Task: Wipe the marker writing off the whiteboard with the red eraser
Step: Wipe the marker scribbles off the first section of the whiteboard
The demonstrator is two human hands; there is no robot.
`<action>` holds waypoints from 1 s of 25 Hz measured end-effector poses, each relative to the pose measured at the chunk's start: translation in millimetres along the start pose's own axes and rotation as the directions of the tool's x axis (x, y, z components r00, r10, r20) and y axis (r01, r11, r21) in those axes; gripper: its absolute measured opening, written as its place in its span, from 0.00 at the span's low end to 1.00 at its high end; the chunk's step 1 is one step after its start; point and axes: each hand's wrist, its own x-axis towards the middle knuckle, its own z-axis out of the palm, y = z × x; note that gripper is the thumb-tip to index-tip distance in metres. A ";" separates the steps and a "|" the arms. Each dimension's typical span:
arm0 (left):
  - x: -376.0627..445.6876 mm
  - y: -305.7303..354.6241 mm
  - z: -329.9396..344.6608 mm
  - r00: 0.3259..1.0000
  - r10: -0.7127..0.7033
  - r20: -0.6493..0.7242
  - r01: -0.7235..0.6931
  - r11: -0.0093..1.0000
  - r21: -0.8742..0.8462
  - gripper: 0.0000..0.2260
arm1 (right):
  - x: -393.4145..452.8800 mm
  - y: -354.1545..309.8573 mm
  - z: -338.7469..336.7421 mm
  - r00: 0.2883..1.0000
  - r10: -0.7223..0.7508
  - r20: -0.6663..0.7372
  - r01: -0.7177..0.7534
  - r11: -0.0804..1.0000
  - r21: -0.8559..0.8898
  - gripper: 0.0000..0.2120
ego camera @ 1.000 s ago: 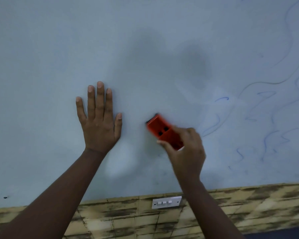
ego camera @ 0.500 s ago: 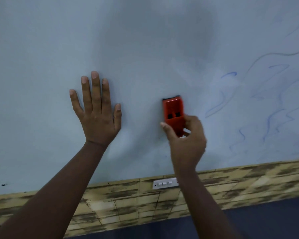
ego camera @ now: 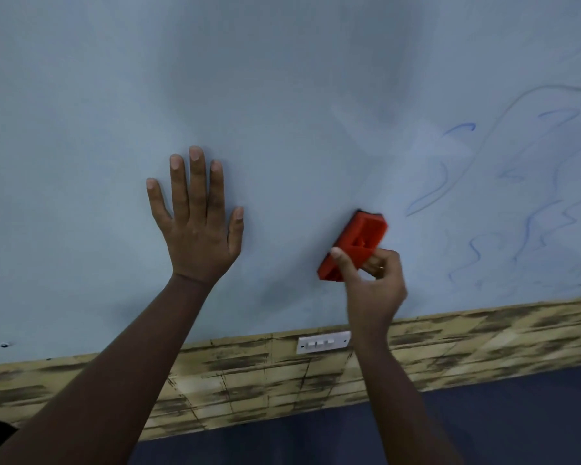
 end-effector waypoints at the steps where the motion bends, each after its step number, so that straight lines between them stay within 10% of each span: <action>1: -2.2 0.3 0.9 1.000 0.002 0.001 -0.002 1.000 0.000 0.33 | 3.4 4.1 -6.8 0.999 0.032 -0.016 -0.032 0.999 -0.004 0.20; 12: -20.6 1.3 3.9 0.999 0.017 0.037 -0.016 0.999 -0.029 0.34 | -10.6 -11.5 9.0 0.956 0.273 0.112 -0.291 0.933 0.213 0.22; 17: -25.8 1.8 5.0 0.999 0.030 0.043 -0.029 0.999 -0.025 0.35 | -51.1 40.2 21.0 0.952 0.303 0.048 -0.303 0.953 0.011 0.23; 25: -30.2 1.1 8.4 0.997 0.062 0.034 -0.061 0.998 -0.029 0.35 | -116.5 133.8 51.9 0.628 0.729 0.273 -0.777 0.608 0.164 0.34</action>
